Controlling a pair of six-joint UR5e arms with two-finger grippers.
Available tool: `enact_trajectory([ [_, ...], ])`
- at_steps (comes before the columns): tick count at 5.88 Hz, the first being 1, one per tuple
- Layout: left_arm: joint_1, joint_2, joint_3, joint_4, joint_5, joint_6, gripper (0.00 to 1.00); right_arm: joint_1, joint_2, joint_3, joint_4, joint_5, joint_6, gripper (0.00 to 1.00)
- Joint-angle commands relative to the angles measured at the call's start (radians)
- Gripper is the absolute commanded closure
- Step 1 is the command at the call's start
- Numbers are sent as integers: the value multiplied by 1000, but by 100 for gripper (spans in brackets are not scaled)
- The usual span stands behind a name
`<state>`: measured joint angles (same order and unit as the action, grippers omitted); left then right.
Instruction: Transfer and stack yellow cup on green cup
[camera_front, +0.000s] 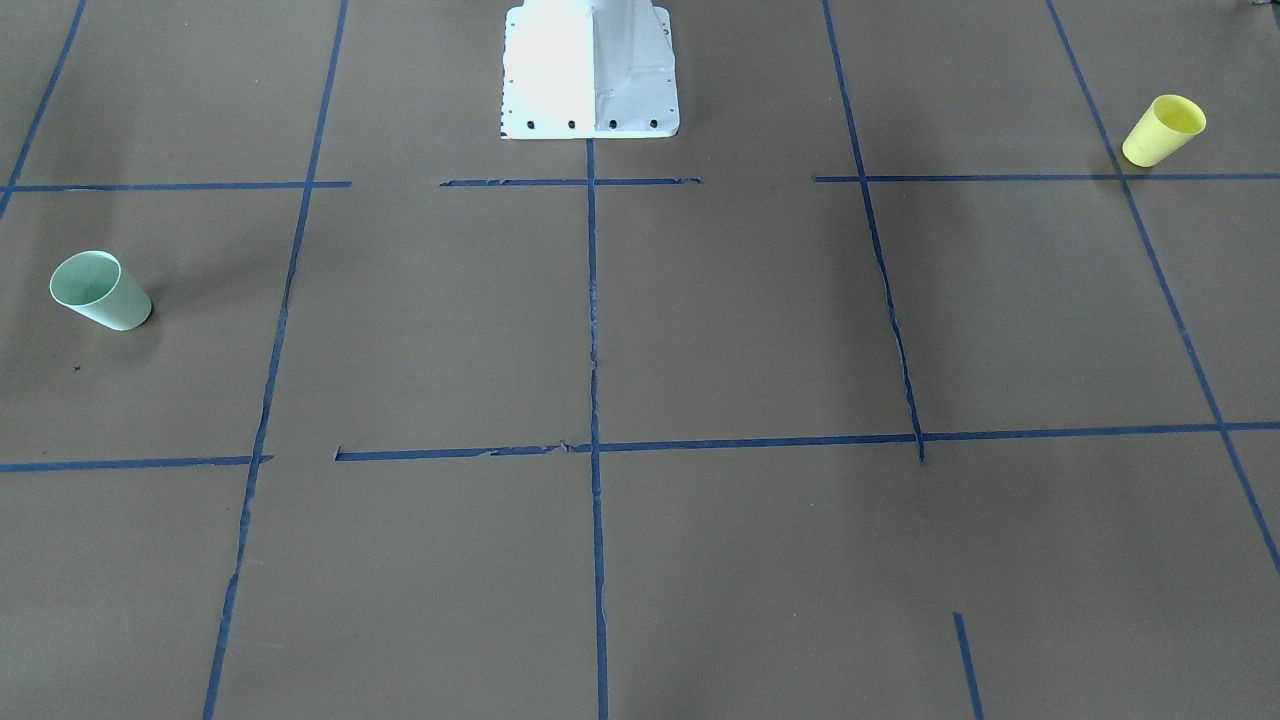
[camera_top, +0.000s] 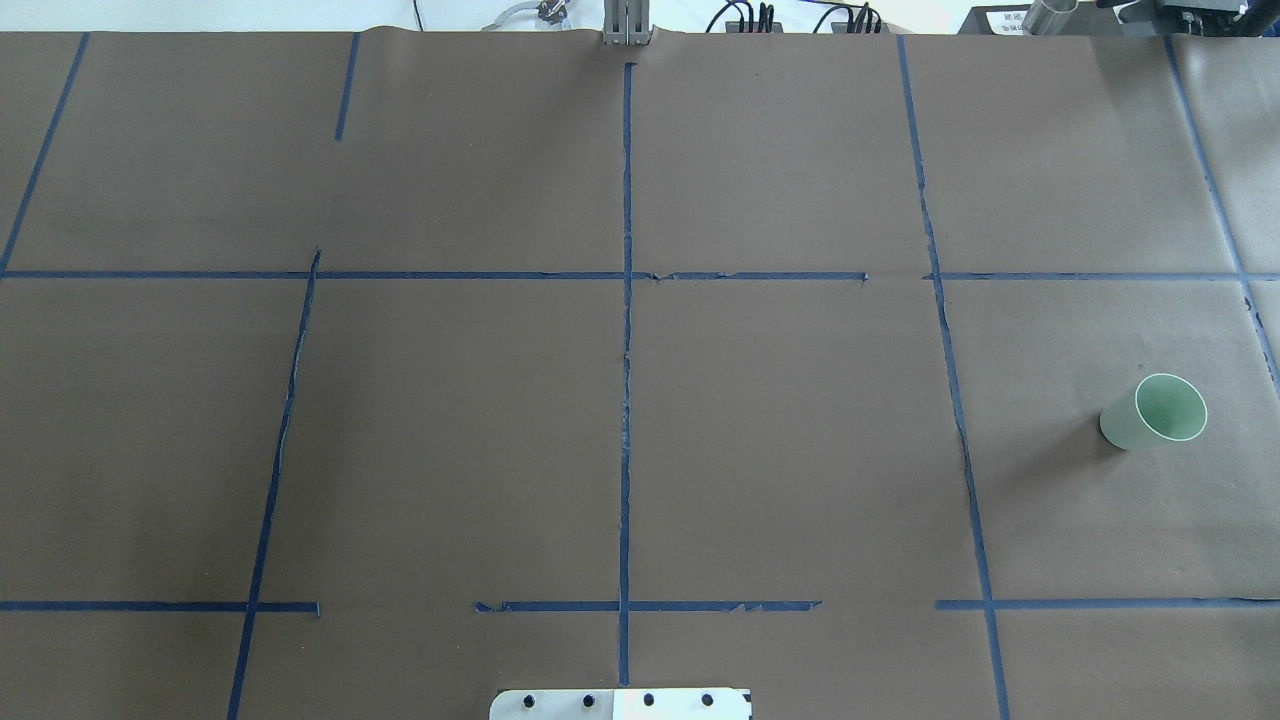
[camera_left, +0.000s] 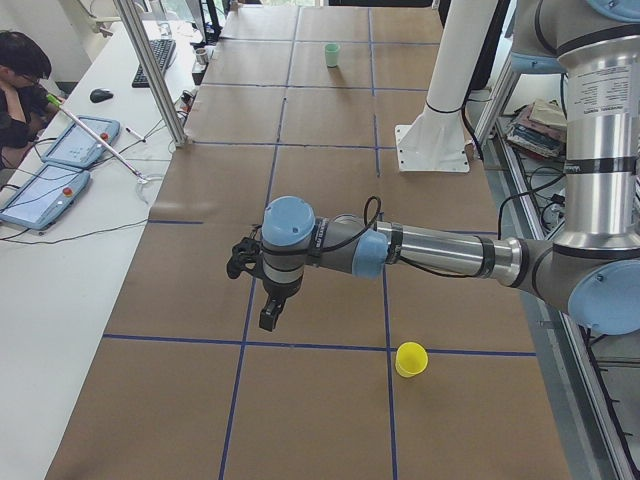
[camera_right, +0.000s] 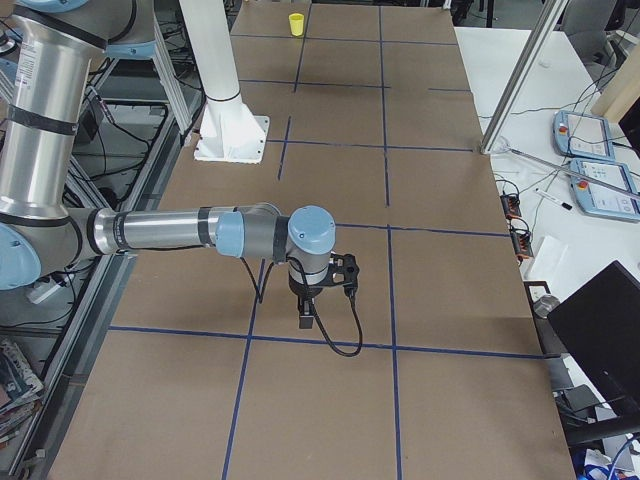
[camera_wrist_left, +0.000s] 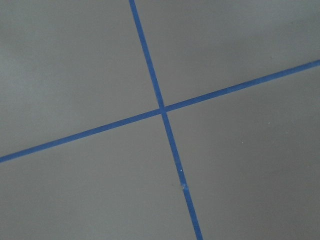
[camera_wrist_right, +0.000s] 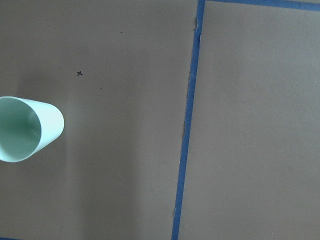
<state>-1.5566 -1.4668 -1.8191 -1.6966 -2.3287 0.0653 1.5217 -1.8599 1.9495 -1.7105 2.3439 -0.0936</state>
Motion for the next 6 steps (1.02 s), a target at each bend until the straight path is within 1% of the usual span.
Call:
enact_trajectory([
  [1,134,41,-40,-218,23,-396,0,0,-1,0,0,2,0,0],
  [2,253,74,-108,-283,129,-627,0,0,-1,0,-1,0,0,0],
  [3,432,118,-215,-282,322,-868,0,0,-1,0,-1,0,0,0],
  [4,607,138,-273,-278,497,-1124,0,0,-1,0,-1,0,2,0],
  [5,792,144,-276,-267,757,-1391,0,0,-1,-1,-1,2,2,0],
  [6,922,151,-302,-142,964,-1626,0,0,-1,-3,-1,0,2,0],
])
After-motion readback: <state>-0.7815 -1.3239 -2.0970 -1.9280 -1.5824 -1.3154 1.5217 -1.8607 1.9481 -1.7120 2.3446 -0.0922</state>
